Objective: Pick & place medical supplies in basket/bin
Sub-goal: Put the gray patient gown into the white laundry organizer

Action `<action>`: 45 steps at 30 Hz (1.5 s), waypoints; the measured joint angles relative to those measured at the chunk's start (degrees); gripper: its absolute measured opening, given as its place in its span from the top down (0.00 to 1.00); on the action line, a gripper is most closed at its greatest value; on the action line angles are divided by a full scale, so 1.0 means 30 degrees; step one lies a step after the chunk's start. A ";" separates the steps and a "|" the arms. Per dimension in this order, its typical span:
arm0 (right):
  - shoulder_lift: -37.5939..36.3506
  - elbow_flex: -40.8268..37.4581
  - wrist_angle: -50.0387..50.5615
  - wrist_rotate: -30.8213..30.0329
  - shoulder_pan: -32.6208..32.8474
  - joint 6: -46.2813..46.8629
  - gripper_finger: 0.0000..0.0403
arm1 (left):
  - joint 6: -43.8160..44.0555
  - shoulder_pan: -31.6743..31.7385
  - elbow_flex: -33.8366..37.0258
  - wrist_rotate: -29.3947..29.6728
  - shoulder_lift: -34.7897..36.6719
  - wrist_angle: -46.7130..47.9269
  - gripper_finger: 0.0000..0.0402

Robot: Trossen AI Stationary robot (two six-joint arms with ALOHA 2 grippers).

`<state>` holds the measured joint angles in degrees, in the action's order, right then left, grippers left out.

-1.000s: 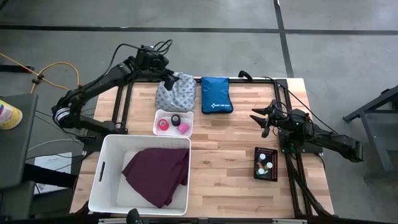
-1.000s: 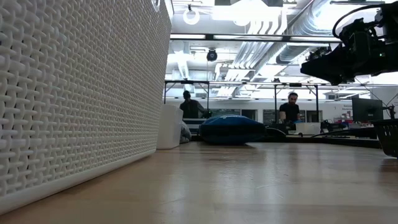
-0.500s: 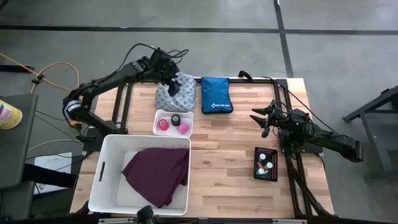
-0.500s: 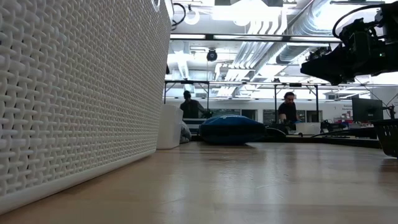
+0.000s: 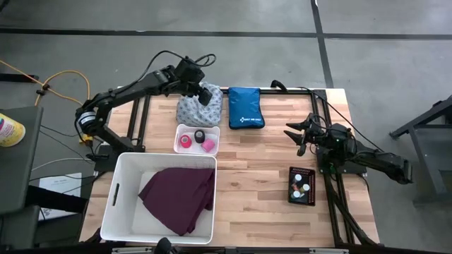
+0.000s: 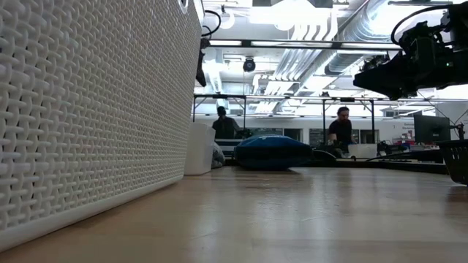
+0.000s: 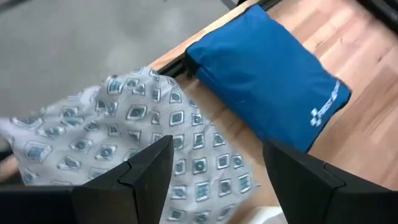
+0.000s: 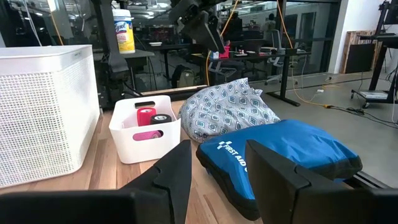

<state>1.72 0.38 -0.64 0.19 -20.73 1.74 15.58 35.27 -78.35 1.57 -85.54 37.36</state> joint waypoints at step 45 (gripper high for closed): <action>-0.0002 -0.0006 0.0000 0.0000 -0.0002 0.0000 0.66 | 0.1446 0.4110 -0.0377 -0.4499 -0.0459 0.5204 0.40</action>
<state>1.71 0.36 -0.64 0.19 -20.74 1.74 19.92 47.60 -79.48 -11.92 -86.91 52.97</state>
